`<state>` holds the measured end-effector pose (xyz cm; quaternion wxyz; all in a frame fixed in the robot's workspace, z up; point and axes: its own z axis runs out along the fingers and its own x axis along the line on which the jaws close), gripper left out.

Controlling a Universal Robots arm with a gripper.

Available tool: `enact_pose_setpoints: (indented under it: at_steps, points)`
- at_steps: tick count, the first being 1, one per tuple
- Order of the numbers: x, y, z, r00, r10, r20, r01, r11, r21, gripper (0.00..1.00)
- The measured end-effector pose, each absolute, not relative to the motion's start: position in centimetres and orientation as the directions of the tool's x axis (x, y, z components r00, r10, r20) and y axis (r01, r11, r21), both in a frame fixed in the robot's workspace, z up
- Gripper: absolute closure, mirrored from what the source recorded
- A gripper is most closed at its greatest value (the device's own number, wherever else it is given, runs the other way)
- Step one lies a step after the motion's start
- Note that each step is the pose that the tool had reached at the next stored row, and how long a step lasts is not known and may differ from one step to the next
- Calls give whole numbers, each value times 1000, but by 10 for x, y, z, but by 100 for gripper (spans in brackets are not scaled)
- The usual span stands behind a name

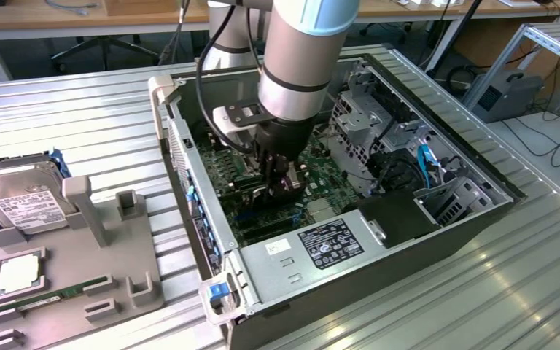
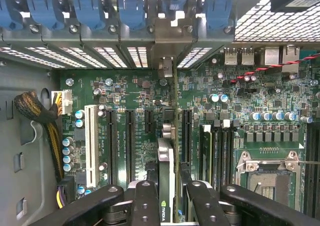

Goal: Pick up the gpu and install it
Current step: 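Insert the gpu into the slot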

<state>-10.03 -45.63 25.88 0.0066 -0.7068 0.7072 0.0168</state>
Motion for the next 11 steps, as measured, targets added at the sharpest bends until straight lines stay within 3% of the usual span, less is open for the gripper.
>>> enact_pose_setpoints:
  at_steps: [11]
  points:
    - [-103, -456, 258, -1, -999, -33, -1000, 0, 14, 73]
